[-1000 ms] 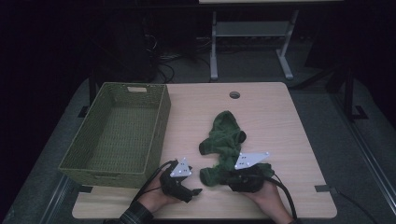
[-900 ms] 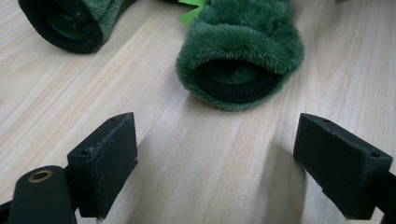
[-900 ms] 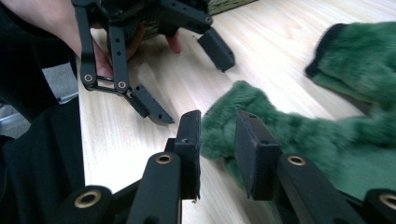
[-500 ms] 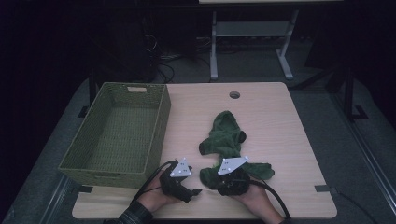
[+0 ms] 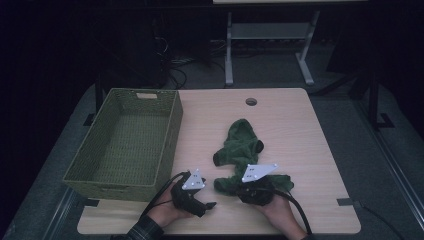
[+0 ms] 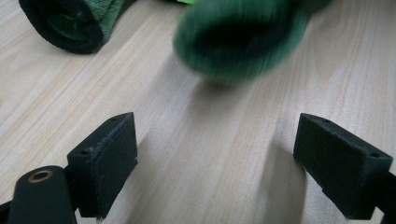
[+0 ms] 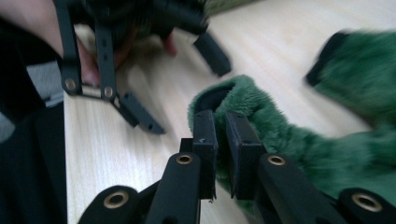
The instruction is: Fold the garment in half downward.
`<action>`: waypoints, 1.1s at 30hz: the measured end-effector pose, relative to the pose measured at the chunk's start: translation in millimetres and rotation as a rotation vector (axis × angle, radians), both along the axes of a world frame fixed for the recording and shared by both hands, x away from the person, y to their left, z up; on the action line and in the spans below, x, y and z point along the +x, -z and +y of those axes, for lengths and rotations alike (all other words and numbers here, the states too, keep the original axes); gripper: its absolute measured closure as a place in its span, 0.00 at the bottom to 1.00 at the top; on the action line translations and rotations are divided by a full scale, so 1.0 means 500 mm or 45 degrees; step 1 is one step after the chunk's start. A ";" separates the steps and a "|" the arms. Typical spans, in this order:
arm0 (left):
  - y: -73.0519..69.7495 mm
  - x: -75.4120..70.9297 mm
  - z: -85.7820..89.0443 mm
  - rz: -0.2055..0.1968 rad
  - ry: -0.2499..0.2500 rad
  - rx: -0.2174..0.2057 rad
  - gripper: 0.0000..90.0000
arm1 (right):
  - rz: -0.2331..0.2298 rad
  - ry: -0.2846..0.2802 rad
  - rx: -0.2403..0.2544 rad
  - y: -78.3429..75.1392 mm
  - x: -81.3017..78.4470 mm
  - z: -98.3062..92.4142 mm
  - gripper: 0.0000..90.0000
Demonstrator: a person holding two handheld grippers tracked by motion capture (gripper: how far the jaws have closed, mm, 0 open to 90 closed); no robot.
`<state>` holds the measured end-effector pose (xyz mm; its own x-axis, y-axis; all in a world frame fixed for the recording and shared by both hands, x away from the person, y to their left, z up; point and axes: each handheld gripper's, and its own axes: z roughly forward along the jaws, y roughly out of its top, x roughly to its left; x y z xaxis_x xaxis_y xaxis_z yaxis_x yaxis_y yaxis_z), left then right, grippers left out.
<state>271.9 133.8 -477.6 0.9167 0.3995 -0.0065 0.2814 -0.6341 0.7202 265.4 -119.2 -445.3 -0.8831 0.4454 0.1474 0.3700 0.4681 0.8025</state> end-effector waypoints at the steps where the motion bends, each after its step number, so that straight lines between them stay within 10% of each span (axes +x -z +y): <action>1: 0.000 0.000 0.000 -0.002 0.003 0.007 0.14 | -0.004 0.008 0.021 -0.006 0.001 -0.009 0.92; 9: 0.000 0.000 0.000 -0.004 0.000 0.002 0.14 | -0.031 0.142 0.088 -0.027 0.020 -0.075 0.92; 25: 0.000 0.000 0.000 0.000 0.000 0.002 0.14 | -0.006 0.359 -0.098 -0.019 0.045 -0.134 0.84; 33: 0.000 0.000 0.000 -0.004 -0.001 0.001 0.14 | -0.041 0.370 0.013 -0.064 0.043 -0.152 0.83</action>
<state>272.0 133.8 -477.5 0.9165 0.4000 -0.0033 0.2796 -0.6347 0.7204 286.9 -195.4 -413.4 -0.7231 0.6789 0.1274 0.4617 0.3379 0.8201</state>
